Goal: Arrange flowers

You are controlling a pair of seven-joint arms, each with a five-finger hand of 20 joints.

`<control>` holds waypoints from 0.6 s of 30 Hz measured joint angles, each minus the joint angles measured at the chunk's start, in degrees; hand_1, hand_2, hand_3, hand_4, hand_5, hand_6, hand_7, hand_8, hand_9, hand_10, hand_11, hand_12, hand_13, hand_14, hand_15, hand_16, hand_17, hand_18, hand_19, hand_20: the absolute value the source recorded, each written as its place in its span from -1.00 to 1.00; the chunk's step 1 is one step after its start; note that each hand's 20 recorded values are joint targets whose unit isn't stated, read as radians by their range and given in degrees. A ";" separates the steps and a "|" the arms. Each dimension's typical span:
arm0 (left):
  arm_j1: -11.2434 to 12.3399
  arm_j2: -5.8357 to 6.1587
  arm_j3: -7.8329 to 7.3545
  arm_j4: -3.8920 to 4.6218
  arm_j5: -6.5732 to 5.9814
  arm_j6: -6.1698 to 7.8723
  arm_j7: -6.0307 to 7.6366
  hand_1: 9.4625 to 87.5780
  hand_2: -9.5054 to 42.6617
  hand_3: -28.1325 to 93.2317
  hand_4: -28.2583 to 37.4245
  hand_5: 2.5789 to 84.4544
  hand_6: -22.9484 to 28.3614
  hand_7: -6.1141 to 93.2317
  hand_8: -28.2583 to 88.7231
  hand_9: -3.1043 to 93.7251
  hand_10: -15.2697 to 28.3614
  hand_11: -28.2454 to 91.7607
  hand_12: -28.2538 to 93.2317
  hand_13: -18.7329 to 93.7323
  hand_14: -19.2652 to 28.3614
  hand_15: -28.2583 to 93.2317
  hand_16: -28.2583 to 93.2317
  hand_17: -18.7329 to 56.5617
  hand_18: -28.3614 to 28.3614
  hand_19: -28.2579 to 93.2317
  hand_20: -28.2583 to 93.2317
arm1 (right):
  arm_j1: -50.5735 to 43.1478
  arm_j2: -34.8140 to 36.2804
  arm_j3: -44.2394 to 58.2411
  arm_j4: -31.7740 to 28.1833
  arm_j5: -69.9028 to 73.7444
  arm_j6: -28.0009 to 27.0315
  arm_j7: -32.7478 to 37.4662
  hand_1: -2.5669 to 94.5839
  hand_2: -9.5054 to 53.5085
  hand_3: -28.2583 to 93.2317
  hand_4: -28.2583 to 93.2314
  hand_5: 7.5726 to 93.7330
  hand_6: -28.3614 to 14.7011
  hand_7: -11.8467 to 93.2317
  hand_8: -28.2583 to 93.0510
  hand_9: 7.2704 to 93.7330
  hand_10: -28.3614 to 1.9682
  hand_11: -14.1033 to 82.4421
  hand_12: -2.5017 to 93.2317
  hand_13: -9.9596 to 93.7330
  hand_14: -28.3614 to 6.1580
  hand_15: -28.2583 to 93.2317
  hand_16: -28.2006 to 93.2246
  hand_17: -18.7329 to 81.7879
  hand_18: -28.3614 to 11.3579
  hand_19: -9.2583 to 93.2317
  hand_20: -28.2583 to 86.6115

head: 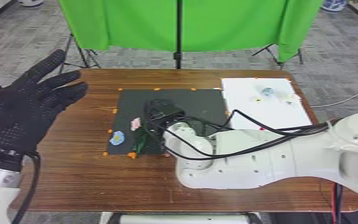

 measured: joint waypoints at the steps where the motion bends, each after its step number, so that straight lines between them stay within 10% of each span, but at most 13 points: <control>1: -0.01 -0.02 0.04 0.00 0.00 0.00 -0.08 -0.67 -0.33 0.71 -0.94 -0.36 0.15 -0.54 -0.71 -0.38 0.64 -0.08 -0.34 -0.31 0.97 0.28 -0.68 -0.74 1.00 0.41 -0.16 | 0.00 0.01 0.00 0.00 -0.06 0.00 0.02 -0.02 -1.00 0.66 -1.00 0.30 0.44 -0.47 -0.75 0.86 0.34 -0.31 -0.48 0.73 0.41 0.46 -0.25 0.01 -0.45 0.89 -0.28; 18: 6.74 -4.15 -3.06 -2.92 0.03 1.91 -0.77 -0.66 -0.33 0.71 -0.95 -0.36 0.15 -0.54 -0.71 -0.38 0.64 -0.08 -0.34 -0.31 0.97 0.28 -0.68 -0.74 1.00 0.41 -0.16 | -0.52 7.70 8.77 -7.91 -4.17 5.62 -1.17 -0.15 -1.00 0.72 -1.00 0.27 0.40 -0.48 -0.75 0.81 0.23 -0.22 -0.61 0.73 0.35 0.45 -0.25 0.00 -0.52 0.89 -0.26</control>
